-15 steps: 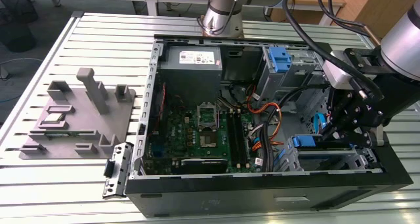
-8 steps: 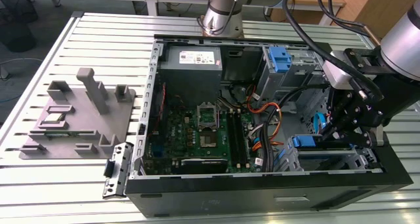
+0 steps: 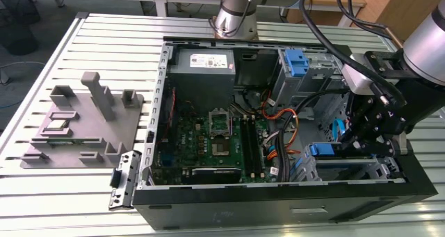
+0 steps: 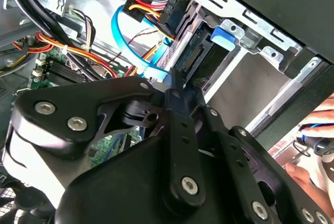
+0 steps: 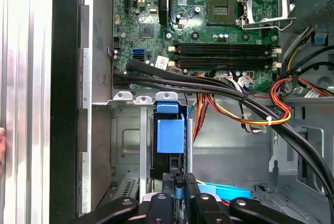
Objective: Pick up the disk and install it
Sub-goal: 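Insert the first disk wire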
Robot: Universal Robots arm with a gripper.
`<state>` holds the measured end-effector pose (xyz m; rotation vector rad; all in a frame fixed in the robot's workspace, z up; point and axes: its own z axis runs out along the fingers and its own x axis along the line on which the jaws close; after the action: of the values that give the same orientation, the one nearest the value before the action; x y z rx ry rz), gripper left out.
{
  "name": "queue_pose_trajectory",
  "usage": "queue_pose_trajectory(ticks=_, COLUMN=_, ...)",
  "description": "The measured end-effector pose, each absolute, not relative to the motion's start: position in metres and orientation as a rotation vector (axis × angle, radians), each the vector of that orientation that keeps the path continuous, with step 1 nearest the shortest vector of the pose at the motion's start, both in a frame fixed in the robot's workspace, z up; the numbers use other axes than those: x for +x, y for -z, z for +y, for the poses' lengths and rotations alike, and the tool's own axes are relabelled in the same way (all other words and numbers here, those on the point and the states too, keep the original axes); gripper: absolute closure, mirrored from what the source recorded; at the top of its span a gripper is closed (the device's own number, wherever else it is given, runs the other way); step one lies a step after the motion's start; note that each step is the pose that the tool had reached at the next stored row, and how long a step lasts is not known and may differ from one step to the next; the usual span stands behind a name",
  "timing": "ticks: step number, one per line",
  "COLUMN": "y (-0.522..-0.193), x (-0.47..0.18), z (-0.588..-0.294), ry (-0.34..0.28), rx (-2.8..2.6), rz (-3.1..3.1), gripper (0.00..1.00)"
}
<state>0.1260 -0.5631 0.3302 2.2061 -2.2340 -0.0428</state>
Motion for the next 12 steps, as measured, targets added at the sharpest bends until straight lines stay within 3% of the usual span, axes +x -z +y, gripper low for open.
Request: queue_pose_trajectory(ticks=12, y=-0.352, x=0.126, z=-0.563, ry=0.043, rx=2.206, rz=-2.234, gripper=0.77)
